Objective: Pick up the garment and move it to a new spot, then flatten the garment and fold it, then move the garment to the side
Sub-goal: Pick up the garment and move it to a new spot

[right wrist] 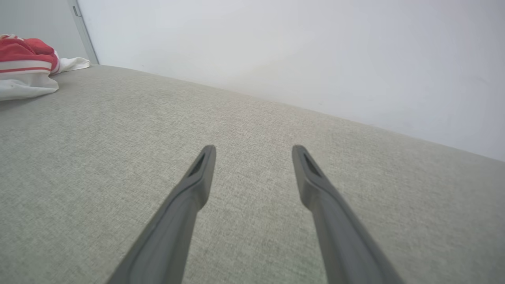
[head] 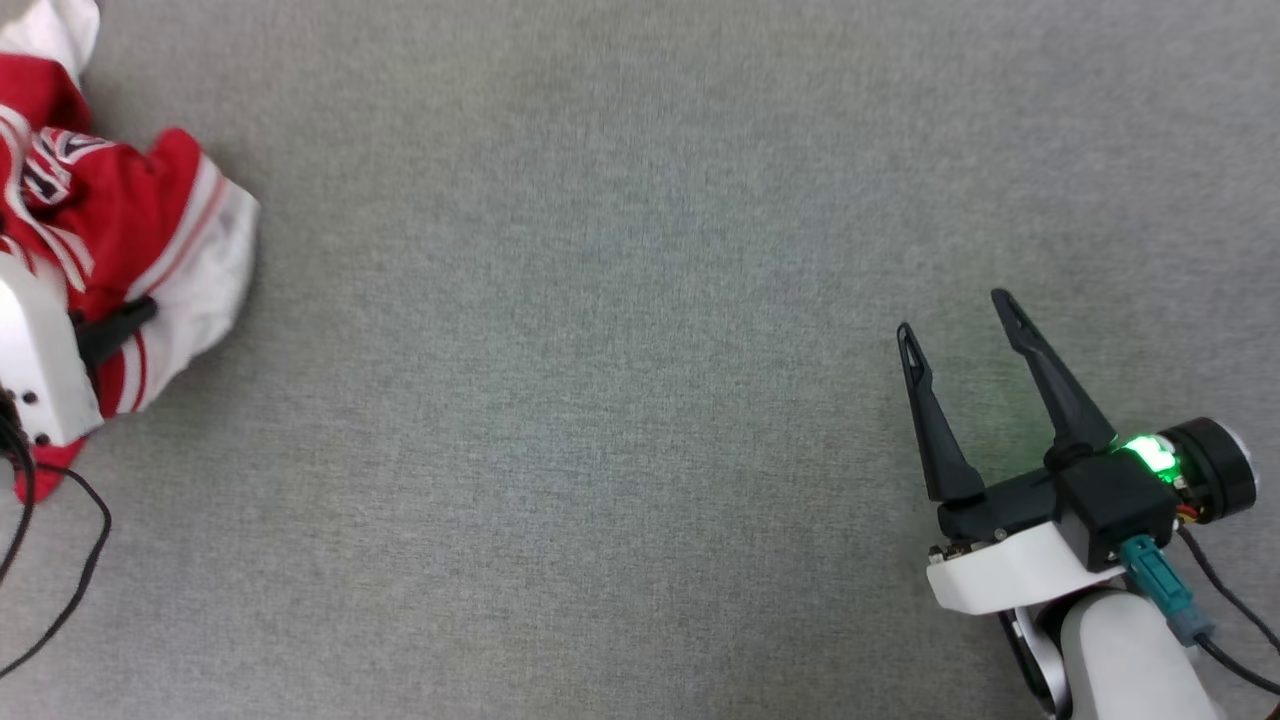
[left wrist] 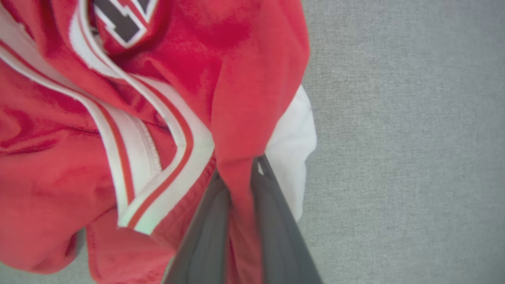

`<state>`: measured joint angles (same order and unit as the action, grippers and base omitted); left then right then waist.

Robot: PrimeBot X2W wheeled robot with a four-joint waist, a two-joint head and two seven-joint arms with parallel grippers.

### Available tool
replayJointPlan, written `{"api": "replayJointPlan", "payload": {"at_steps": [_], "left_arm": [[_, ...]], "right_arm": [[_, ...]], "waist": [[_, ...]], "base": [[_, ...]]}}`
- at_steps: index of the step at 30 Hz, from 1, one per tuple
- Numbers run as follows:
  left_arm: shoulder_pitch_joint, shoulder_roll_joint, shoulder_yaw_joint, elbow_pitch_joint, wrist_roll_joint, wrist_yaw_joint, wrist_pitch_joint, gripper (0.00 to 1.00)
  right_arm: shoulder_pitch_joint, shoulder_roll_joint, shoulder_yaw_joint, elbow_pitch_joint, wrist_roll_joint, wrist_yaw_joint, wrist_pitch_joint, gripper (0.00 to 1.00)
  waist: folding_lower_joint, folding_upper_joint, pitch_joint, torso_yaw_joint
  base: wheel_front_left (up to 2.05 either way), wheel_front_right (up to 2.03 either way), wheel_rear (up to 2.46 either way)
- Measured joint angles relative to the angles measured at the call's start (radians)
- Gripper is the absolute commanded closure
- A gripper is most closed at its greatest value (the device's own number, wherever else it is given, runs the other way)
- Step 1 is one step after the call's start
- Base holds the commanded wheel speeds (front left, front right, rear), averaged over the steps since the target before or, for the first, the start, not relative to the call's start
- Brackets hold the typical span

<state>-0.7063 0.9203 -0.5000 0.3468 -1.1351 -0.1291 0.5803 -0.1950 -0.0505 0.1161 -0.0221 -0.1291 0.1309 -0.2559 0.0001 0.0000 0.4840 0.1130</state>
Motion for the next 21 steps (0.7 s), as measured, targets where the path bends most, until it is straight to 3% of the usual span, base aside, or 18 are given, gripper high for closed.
{"api": "replayJointPlan", "payload": {"at_steps": [6,11,15,21], "left_arm": [[0.063,0.037,-0.052,-0.141,-0.005,0.0,-0.076,1.0],[0.102,0.025,-0.101,-0.261,-0.033,0.0,-0.136,1.0],[0.123,-0.026,-0.153,-0.344,-0.009,0.0,-0.17,1.0],[0.128,-0.163,-0.22,-0.41,0.049,0.024,-0.207,1.0]], "right_arm": [[0.019,0.0,0.008,0.035,0.035,0.0,-0.003,0.0],[0.036,0.0,0.021,0.056,0.066,0.0,-0.005,0.0],[0.041,0.0,0.026,0.061,0.086,0.0,-0.005,0.0],[0.053,0.0,0.027,0.054,0.103,0.0,-0.007,0.0]], "waist": [[-0.0002,0.0,-0.099,-0.016],[-0.0002,0.0,-0.171,-0.04],[-0.0003,0.0,-0.215,-0.069],[-0.0003,0.0,-0.256,-0.12]], "base": [[0.0,0.0,0.0],[0.0,0.0,0.0],[0.0,0.0,0.0],[0.0,0.0,0.0]]}}
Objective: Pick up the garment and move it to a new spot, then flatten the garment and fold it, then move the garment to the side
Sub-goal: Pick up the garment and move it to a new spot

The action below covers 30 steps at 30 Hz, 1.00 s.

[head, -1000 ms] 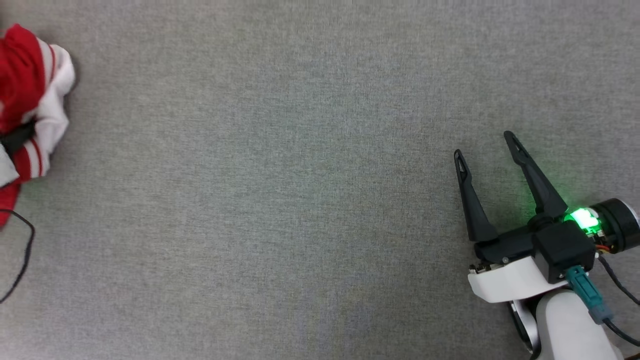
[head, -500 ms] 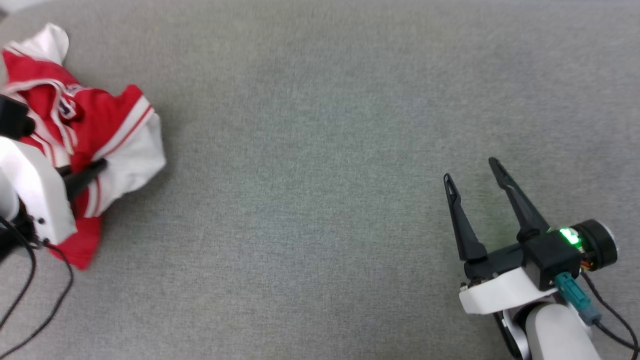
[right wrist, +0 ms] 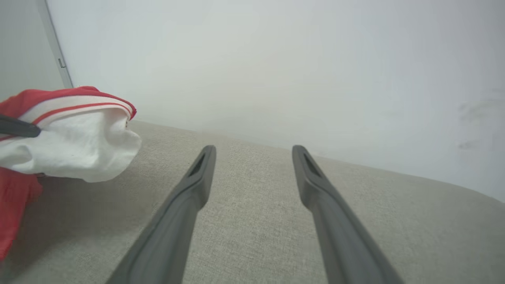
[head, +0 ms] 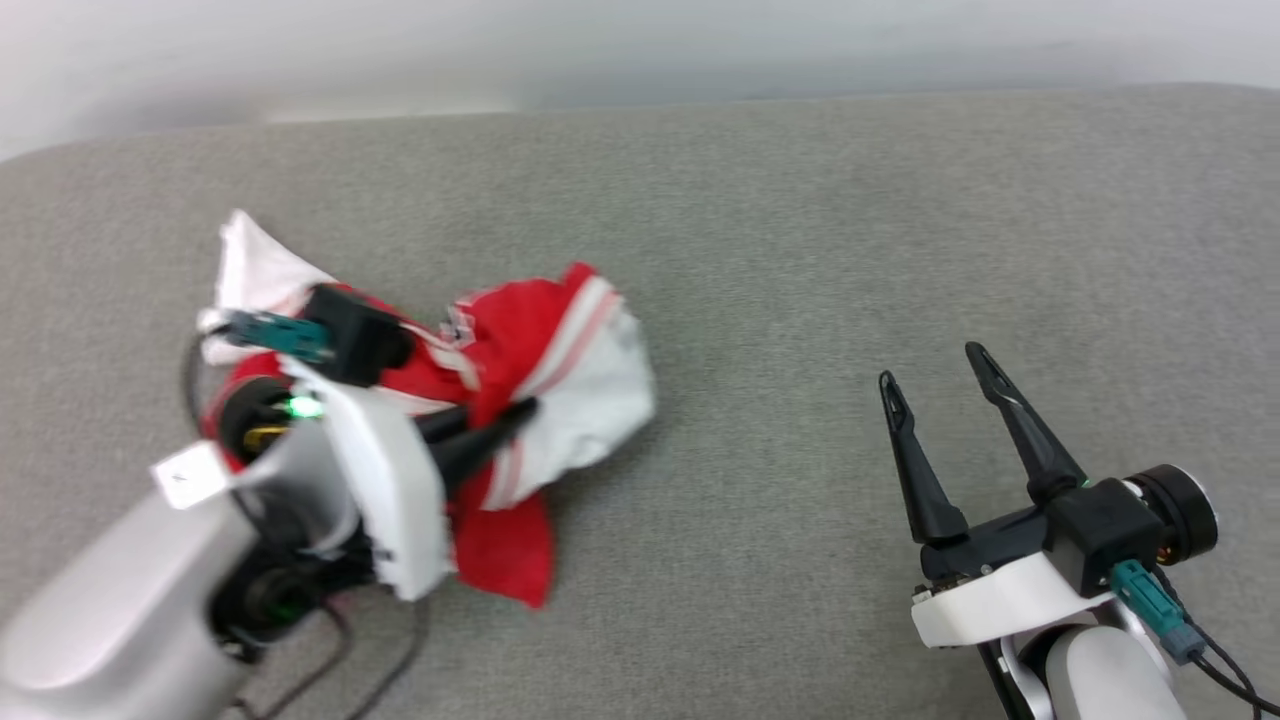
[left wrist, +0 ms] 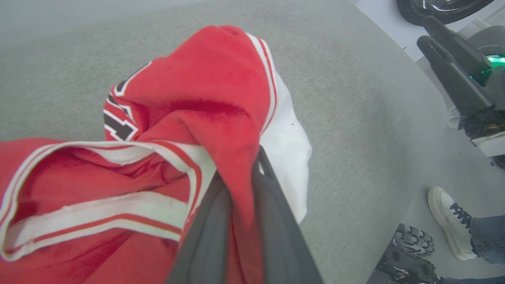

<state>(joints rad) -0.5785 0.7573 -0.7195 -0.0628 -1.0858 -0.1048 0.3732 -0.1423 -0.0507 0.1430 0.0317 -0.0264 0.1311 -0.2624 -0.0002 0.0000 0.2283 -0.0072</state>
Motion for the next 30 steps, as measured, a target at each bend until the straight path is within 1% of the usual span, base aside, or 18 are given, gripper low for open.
{"api": "replayJointPlan", "payload": {"at_steps": [5,9,13,17,22,23,24,27,30], "left_arm": [[-0.046,-0.166,-0.059,0.028,0.058,0.032,-0.035,1.0],[-0.105,-0.308,-0.091,0.114,0.096,0.051,-0.073,1.0],[-0.168,-0.429,-0.124,0.242,0.124,0.055,-0.098,1.0],[-0.229,-0.508,-0.161,0.379,0.184,0.051,-0.137,1.0],[-0.273,-0.619,-0.185,0.514,0.21,0.032,-0.21,1.0],[-0.281,-0.632,-0.189,0.541,0.218,0.029,-0.225,0.79],[-0.291,-0.64,-0.201,0.567,0.234,0.026,-0.238,0.0],[-0.297,-0.658,-0.234,0.631,0.247,0.008,-0.26,0.0],[-0.298,-0.674,-0.248,0.668,0.247,-0.004,-0.295,0.0]], "right_arm": [[0.001,0.0,-0.014,-0.011,0.003,0.0,-0.001,0.0],[-0.002,0.0,-0.029,-0.03,0.012,0.0,-0.001,0.0],[-0.003,-0.001,-0.053,-0.039,0.062,0.0,-0.001,0.0],[-0.019,-0.001,-0.063,-0.049,0.072,0.0,-0.001,0.0],[-0.022,-0.001,-0.082,-0.054,0.086,0.0,-0.001,0.0],[-0.022,-0.001,-0.082,-0.053,0.087,0.0,-0.001,0.0],[-0.022,-0.001,-0.082,-0.053,0.087,0.0,-0.001,0.0],[-0.022,-0.001,-0.082,-0.049,0.087,0.0,-0.001,0.0],[-0.021,-0.001,-0.085,-0.049,0.087,0.0,-0.001,0.0]], "waist": [[0.0,0.0,-0.011,-0.047],[0.0,0.0,-0.003,-0.09],[0.0001,0.0,0.014,-0.134],[0.0001,0.0,0.033,-0.184],[0.0001,0.0,0.052,-0.238],[0.0001,0.0,0.054,-0.245],[0.0002,0.0,0.055,-0.25],[0.0003,0.0,0.049,-0.254],[0.0003,0.0,0.036,-0.242]], "base": [[0.0,0.0,0.0],[0.0,0.0,0.0],[0.0,0.0,0.0],[0.0,0.0,0.0],[0.0,0.0,0.0],[0.0,0.0,0.0],[0.0,0.0,0.0],[0.0,0.0,0.0],[0.0,0.0,0.0]]}}
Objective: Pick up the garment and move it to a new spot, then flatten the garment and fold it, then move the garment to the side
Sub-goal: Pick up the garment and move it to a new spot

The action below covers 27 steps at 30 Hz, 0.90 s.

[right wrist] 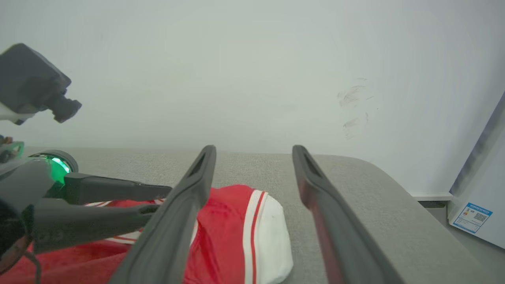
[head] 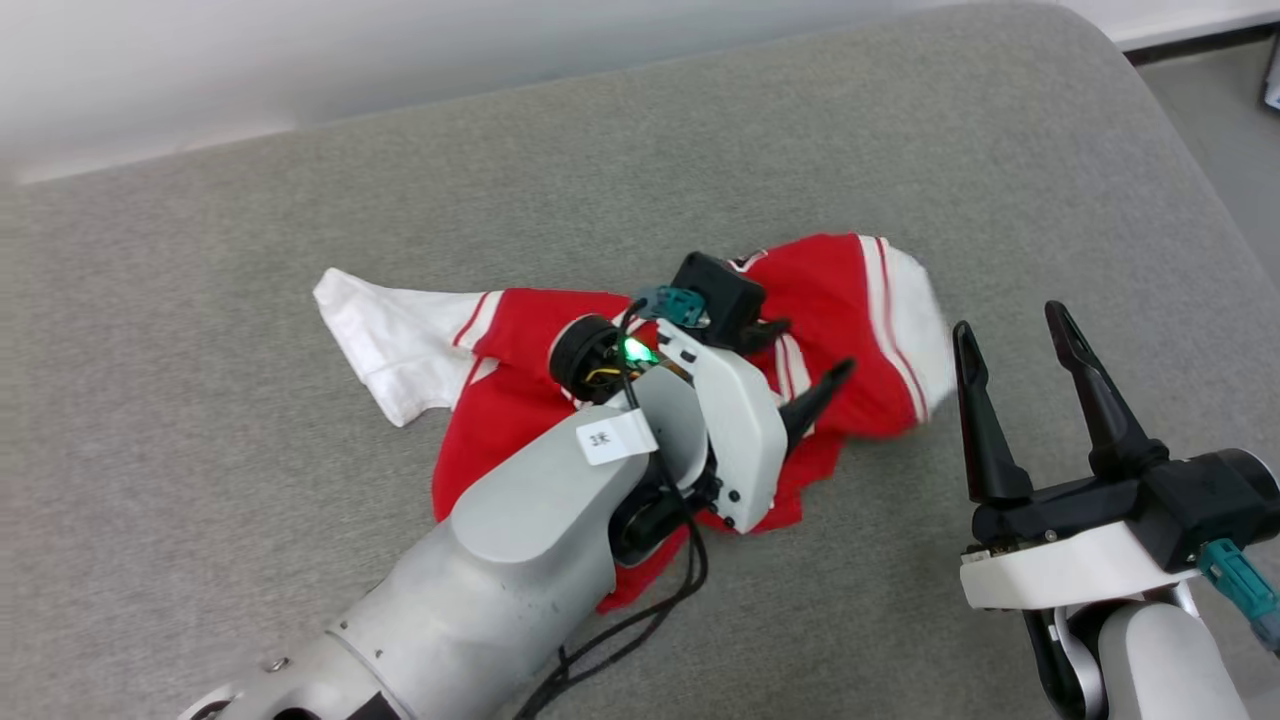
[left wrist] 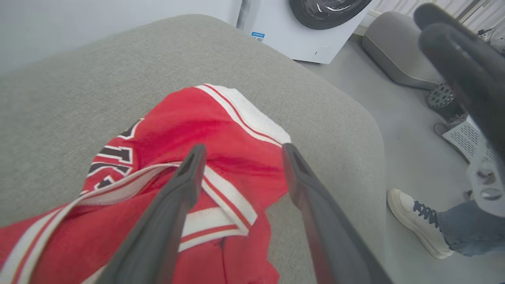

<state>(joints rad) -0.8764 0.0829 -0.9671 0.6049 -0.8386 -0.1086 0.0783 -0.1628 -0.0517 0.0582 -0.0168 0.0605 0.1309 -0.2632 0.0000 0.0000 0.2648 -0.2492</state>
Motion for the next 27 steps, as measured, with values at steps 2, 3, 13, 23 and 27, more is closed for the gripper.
{"api": "replayJointPlan", "payload": {"at_steps": [2,3,13,23,27], "left_arm": [[-0.002,0.003,0.001,0.02,0.002,-0.006,-0.034,0.0],[-0.012,0.014,0.009,0.033,0.009,-0.007,-0.082,0.0],[-0.01,0.236,0.126,0.01,0.105,0.054,-0.333,0.0],[0.463,0.418,0.528,-0.483,0.298,0.198,-0.341,0.0],[0.609,0.378,0.599,-0.578,0.345,0.203,-0.341,0.0]], "right_arm": [[0.001,0.0,-0.002,0.001,-0.007,0.0,0.0,0.0],[0.006,0.001,-0.004,0.006,-0.013,0.0,0.0,0.0],[0.046,0.0,-0.051,0.016,-0.065,0.0,0.0,0.0],[0.079,0.001,-0.073,0.006,-0.079,0.0,0.0,0.0],[0.087,0.001,-0.078,0.005,-0.079,0.0,0.0,0.0]], "waist": [[0.0,0.0,-0.01,0.014],[0.0,0.0,-0.022,0.031],[0.0,0.0,-0.112,0.151],[-0.0001,0.0,-0.158,0.222],[-0.0001,0.0,-0.162,0.229]], "base": [[0.0,0.0,0.0],[0.0,0.0,0.0],[0.0,0.0,0.0],[0.0,0.0,0.0],[0.0,0.0,0.0]]}}
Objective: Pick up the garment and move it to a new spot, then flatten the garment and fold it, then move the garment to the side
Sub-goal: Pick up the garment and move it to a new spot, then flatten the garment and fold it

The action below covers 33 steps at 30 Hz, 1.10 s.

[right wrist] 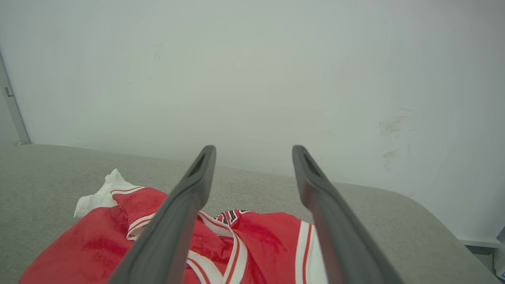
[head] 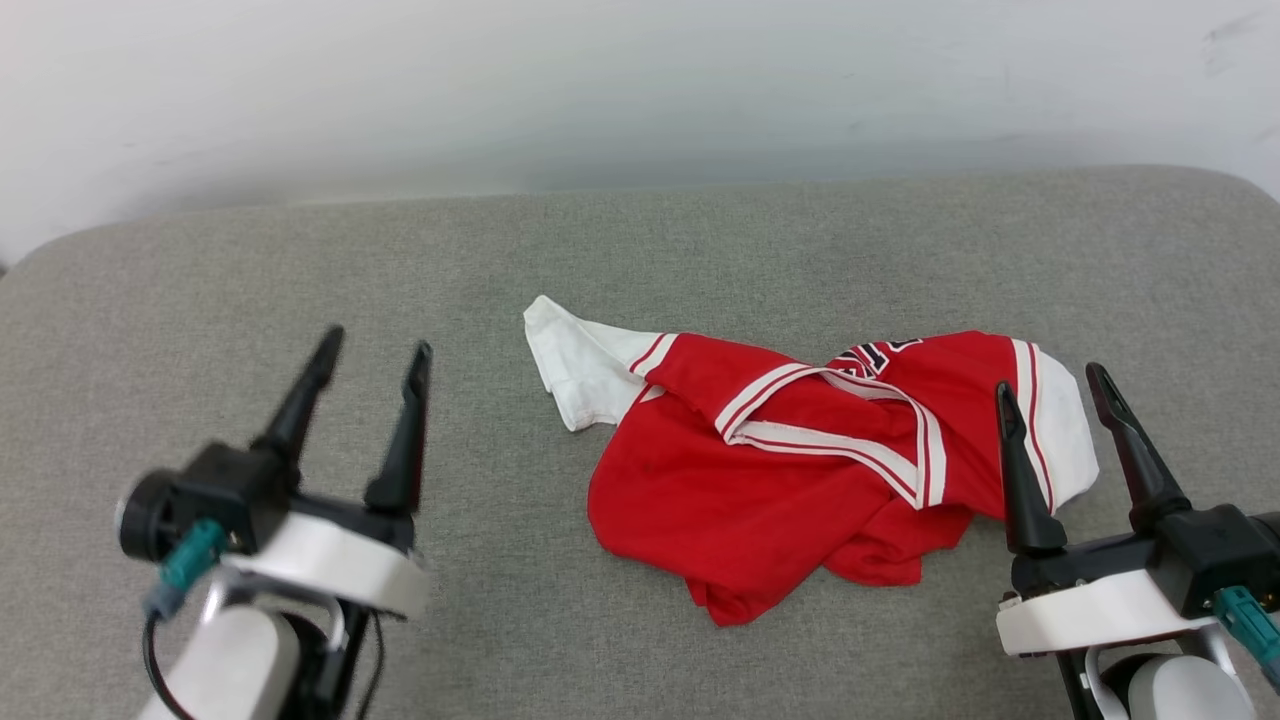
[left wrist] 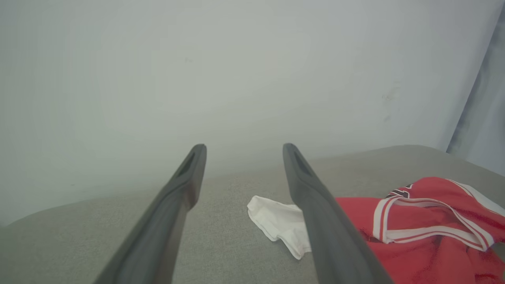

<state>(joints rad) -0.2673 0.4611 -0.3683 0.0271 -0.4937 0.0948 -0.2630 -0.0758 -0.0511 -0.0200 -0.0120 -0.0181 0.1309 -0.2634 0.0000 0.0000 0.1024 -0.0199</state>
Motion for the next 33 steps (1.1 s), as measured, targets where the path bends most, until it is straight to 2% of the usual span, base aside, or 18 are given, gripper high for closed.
{"api": "replayJointPlan", "payload": {"at_steps": [9,14,17,21,27,33], "left_arm": [[0.162,-0.134,0.066,-0.084,0.077,-0.025,0.0,0.0],[0.173,-0.154,0.076,-0.095,0.13,-0.046,0.0,0.0],[0.171,-0.158,0.024,-0.07,0.158,-0.068,0.015,0.0],[0.119,-0.177,-0.035,-0.039,0.143,-0.09,0.167,0.0],[0.009,-0.193,-0.119,0.0,0.096,-0.112,0.527,0.0],[-0.093,-0.195,-0.161,0.071,0.108,-0.109,0.709,0.0]], "right_arm": [[0.014,0.0,0.006,0.002,0.002,0.0,0.0,0.0],[0.014,0.0,0.015,0.002,0.002,0.0,0.0,0.0],[0.015,0.0,0.015,-0.001,0.002,0.0,0.0,0.0],[0.014,0.0,0.02,-0.004,0.002,0.0,0.0,0.0],[0.006,0.0,0.026,-0.007,0.002,0.0,0.0,0.0],[-0.013,0.0,0.039,-0.007,0.008,0.0,0.0,0.0]], "waist": [[0.0,0.0,-0.009,0.0],[0.0,0.0,-0.007,-0.006],[0.0,0.0,0.001,-0.01],[0.0,0.0,0.024,-0.017],[0.0001,0.0,0.076,-0.03],[0.0001,0.0,0.132,-0.059]], "base": [[0.0,0.0,0.0],[0.0,0.0,0.0],[0.0,0.0,0.0],[0.0,0.0,0.0],[0.0,0.0,0.0],[0.0,0.0,0.0]]}}
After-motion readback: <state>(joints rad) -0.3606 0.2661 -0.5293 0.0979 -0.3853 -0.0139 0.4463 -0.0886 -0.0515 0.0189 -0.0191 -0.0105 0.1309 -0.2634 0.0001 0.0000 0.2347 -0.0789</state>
